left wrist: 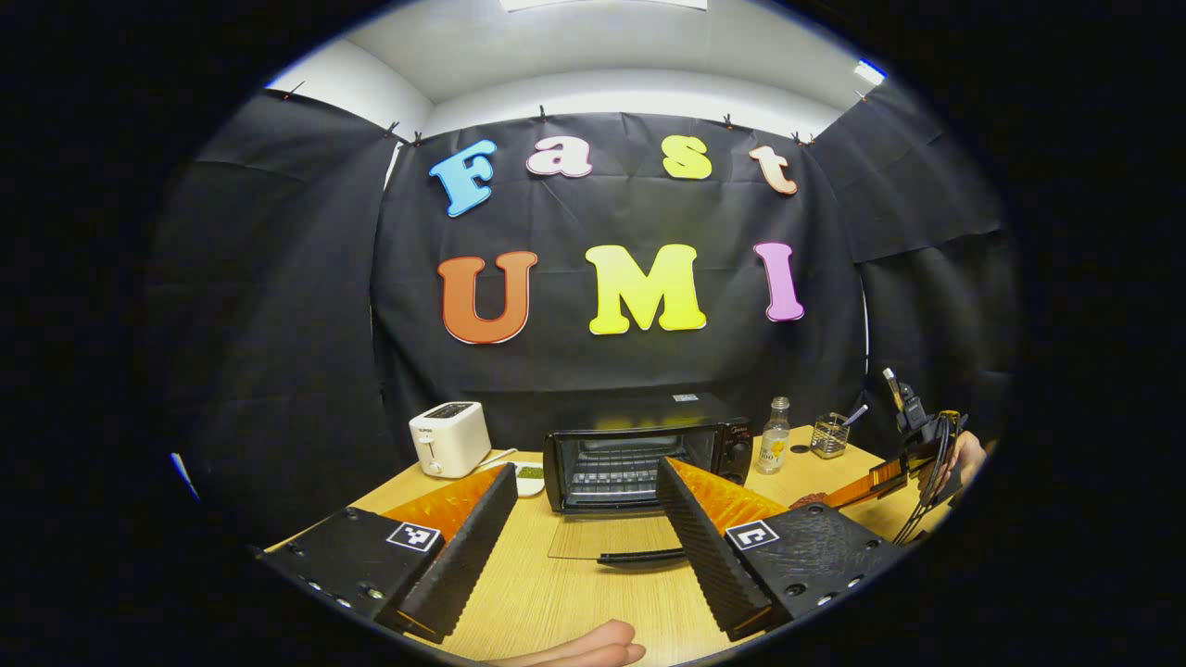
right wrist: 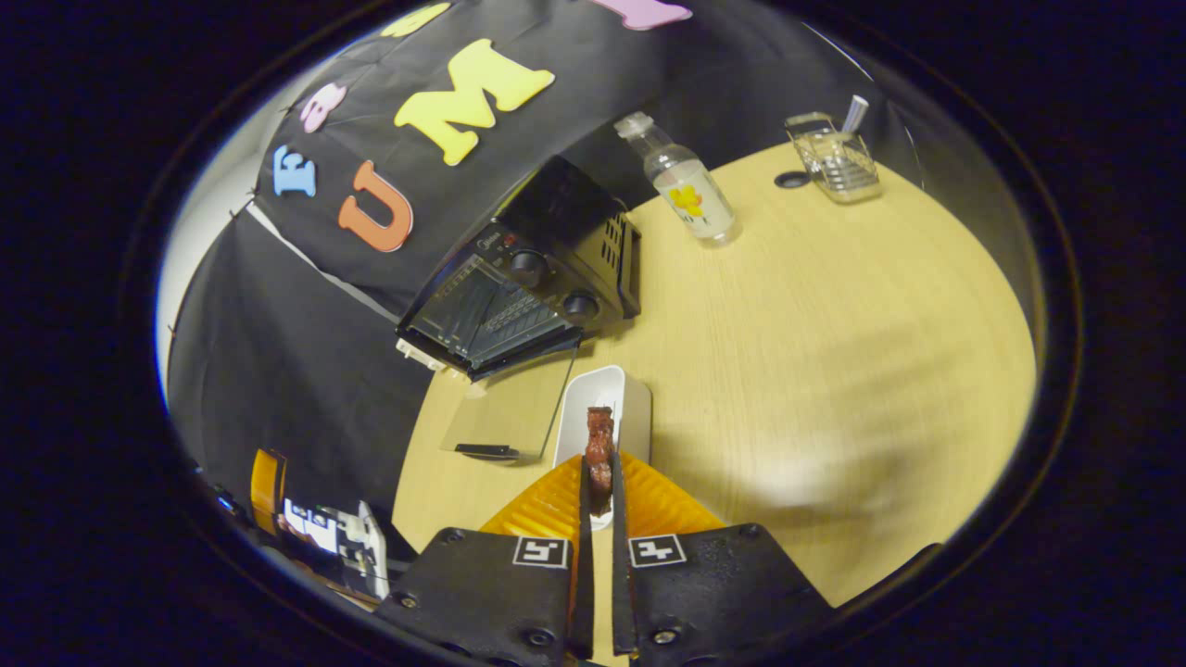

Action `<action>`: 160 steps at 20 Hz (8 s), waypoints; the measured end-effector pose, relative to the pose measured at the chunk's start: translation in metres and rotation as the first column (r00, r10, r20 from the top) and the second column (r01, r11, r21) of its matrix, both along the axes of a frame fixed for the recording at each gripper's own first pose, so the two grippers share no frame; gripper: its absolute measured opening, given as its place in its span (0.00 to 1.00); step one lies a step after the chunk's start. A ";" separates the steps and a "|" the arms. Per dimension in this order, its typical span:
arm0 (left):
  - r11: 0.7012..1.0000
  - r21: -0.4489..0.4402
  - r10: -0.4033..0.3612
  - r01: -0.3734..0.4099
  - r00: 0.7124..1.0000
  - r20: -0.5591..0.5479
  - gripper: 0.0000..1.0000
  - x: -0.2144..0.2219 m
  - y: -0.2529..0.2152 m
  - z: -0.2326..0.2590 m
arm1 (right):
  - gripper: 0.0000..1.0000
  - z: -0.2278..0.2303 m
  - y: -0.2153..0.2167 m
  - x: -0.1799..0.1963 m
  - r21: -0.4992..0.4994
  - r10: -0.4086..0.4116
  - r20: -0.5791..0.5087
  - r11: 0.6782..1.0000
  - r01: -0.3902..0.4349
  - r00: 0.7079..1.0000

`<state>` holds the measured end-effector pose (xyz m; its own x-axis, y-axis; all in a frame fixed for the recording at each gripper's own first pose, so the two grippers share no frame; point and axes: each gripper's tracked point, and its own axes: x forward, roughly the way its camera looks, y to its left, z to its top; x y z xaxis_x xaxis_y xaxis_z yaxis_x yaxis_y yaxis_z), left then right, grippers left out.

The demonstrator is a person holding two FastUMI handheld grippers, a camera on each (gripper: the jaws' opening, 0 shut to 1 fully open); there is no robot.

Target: Open the electric oven with the left hand, put the food in, and close the electric oven.

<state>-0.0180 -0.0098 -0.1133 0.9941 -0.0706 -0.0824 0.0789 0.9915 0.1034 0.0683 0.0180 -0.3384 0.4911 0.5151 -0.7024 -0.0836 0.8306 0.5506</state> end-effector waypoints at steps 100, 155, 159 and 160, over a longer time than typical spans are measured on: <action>0.998 0.042 -0.019 0.055 0.801 -0.598 0.96 0.077 -0.079 -0.247 | 0.98 0.228 -0.053 -0.021 -0.220 -0.121 0.850 0.803 0.553 0.512; 0.999 -0.032 0.032 -0.031 0.999 0.037 0.96 -0.095 -0.024 0.058 | 0.98 0.284 -0.052 -0.146 -0.261 -0.111 0.802 0.818 0.512 0.587; 0.999 -0.044 0.026 -0.025 0.999 0.032 0.96 -0.095 -0.020 0.058 | 0.98 0.293 -0.046 -0.157 -0.266 -0.083 0.823 0.818 0.510 0.562; 0.999 -0.042 0.026 -0.025 0.999 0.031 0.96 -0.095 -0.019 0.057 | 0.96 0.295 -0.045 -0.160 -0.268 -0.080 0.825 0.817 0.511 0.560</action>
<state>-0.1131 -0.0285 -0.0560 0.9977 -0.0476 -0.0484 0.0507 0.9966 0.0642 -0.0915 -0.0270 -0.0439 0.9964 -0.0195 -0.0830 0.0182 0.9997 -0.0169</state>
